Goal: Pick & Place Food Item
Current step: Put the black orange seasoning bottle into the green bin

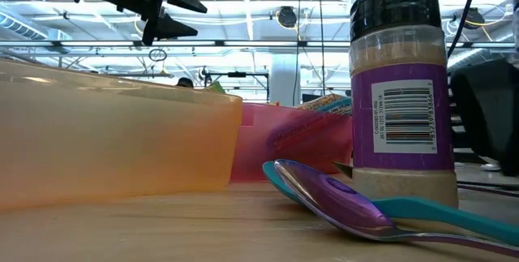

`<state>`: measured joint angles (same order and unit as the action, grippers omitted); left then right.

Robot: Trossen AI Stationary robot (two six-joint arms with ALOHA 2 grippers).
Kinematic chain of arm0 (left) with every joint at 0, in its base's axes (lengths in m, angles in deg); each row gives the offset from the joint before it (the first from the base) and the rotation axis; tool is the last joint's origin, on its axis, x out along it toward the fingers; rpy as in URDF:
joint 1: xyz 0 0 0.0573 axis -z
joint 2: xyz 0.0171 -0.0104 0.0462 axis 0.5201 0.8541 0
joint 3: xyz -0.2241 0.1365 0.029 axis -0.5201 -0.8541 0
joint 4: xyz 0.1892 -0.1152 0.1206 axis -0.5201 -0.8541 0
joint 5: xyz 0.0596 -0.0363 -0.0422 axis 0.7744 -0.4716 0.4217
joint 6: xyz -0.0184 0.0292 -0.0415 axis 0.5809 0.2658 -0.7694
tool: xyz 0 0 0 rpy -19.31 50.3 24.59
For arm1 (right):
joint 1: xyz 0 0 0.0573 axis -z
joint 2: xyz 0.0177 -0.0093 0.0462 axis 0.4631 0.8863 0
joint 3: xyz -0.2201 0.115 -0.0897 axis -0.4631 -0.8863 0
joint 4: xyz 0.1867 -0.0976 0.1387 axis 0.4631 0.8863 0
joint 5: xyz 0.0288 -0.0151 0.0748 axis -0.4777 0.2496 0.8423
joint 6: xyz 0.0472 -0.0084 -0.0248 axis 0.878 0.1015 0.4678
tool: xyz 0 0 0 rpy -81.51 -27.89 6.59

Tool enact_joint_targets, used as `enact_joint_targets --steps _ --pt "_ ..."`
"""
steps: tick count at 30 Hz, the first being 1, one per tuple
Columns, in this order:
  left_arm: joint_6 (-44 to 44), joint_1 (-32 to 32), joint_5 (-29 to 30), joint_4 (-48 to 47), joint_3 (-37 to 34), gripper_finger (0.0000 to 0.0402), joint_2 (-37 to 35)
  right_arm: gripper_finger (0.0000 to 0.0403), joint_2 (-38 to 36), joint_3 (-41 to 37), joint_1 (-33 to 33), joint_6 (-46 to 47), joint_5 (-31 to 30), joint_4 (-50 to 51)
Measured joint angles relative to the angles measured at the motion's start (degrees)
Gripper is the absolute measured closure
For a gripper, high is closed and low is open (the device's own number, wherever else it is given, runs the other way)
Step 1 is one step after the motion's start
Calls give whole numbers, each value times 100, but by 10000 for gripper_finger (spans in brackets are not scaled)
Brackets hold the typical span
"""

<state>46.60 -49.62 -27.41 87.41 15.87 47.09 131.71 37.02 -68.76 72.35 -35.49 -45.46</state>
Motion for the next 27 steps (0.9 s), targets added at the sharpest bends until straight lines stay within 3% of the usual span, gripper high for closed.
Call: enact_joint_targets --steps 12,16,22,27 --pt "-7 0 2 0 0 105 0 237 -28 -2 98 -232 299 23" --pt "9 0 4 0 0 105 0 253 -206 -7 71 -205 302 266" --pt "9 0 4 0 0 105 0 253 -993 -11 -113 -189 245 1282" --pt "-12 0 2 0 0 105 0 255 -2033 -11 -247 -148 -239 2245"
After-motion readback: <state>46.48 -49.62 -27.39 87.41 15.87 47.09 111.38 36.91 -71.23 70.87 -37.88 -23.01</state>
